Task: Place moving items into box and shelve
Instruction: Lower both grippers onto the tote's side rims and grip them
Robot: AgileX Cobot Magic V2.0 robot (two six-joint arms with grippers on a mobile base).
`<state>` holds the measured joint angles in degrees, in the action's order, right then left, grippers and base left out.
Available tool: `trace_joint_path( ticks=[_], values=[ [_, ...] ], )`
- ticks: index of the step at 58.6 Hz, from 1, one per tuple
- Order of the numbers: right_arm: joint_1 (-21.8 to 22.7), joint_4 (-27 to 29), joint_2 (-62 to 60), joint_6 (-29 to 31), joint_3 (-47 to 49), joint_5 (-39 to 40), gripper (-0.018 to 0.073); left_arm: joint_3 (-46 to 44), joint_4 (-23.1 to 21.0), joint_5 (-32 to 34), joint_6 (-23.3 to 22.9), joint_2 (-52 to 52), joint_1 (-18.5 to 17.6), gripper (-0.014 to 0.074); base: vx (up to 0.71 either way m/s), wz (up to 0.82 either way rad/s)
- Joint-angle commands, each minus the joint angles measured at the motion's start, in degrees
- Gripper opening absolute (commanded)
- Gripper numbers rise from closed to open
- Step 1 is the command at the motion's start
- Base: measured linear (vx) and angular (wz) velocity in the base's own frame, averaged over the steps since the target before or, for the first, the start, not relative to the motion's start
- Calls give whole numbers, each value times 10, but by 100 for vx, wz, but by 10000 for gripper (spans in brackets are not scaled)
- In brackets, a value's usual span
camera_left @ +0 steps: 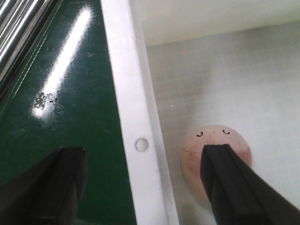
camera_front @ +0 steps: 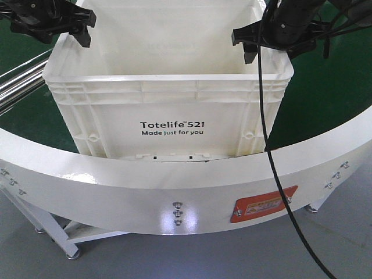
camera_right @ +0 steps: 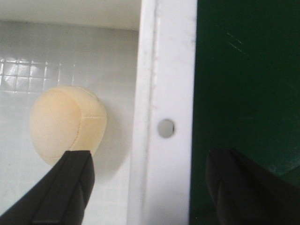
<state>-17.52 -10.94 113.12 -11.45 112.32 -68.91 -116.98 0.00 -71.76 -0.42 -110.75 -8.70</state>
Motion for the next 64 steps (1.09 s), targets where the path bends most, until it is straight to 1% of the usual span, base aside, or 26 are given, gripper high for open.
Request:
trace_joint_path(
  ticks=[1,11,18,25,50,57,64],
  values=[
    [2,-11,-32,7,18,22,540,-19,0,10,-4,31,-2,594,0,0],
    [2,-11,-32,7,18,22,538,-18,0,6,-4,31,-2,587,0,0],
    [2,-11,-32,7,18,22,538,-16,0,6,-4,29,-2,560,0,0],
    [2,-11,-32,8,18,21,538,-16,0,6,-19,20,-2,529,0,0],
    [2,-11,-32,11,18,20,537,-16,0,6,-24,-2,-2,456,0,0],
    [2,-10,-32,19,18,17,498,-16,0,6,-27,-2,-2,409,0,0],
    [2,-9,-32,19,18,18,405,-16,0,6,-30,-2,-2,338,0,0]
  ],
)
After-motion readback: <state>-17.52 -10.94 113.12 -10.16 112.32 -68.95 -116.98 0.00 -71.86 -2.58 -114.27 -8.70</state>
